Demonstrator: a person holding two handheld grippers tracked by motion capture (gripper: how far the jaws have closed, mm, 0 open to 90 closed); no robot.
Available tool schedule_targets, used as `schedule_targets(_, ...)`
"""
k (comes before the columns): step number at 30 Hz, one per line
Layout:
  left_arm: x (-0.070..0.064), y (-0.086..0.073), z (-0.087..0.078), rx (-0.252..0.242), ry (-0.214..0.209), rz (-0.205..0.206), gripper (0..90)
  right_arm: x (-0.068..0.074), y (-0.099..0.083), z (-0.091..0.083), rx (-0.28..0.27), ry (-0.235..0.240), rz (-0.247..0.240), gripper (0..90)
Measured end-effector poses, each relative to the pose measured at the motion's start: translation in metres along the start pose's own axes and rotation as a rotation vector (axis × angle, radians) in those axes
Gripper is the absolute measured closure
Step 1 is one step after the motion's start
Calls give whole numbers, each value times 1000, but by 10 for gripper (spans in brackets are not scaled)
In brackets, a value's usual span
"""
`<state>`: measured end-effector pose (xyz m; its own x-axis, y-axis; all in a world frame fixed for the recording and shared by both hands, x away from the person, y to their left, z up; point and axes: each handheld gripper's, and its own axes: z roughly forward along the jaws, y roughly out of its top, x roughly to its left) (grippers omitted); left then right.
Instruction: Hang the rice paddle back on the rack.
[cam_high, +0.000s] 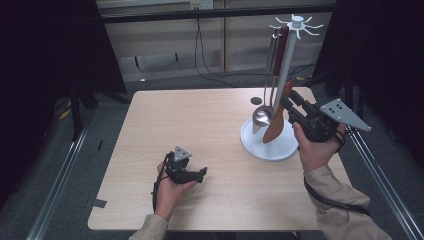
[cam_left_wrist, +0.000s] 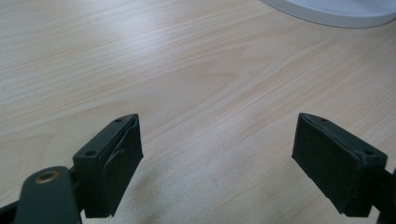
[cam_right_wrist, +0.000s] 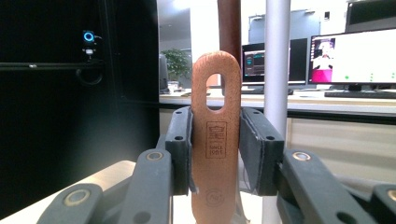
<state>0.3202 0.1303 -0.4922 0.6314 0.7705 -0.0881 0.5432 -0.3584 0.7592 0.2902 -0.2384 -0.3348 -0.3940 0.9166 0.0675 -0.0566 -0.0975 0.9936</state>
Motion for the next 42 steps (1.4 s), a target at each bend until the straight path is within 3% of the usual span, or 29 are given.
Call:
schedule_targets(23, 0, 0, 0, -4, -5, -3, 158, -6, 27, 7, -49, -28, 11, 669)
schedule_targets(42, -2, 0, 3, 2, -17, 4, 160, -11, 61, 16, -63, -42, -24, 669)
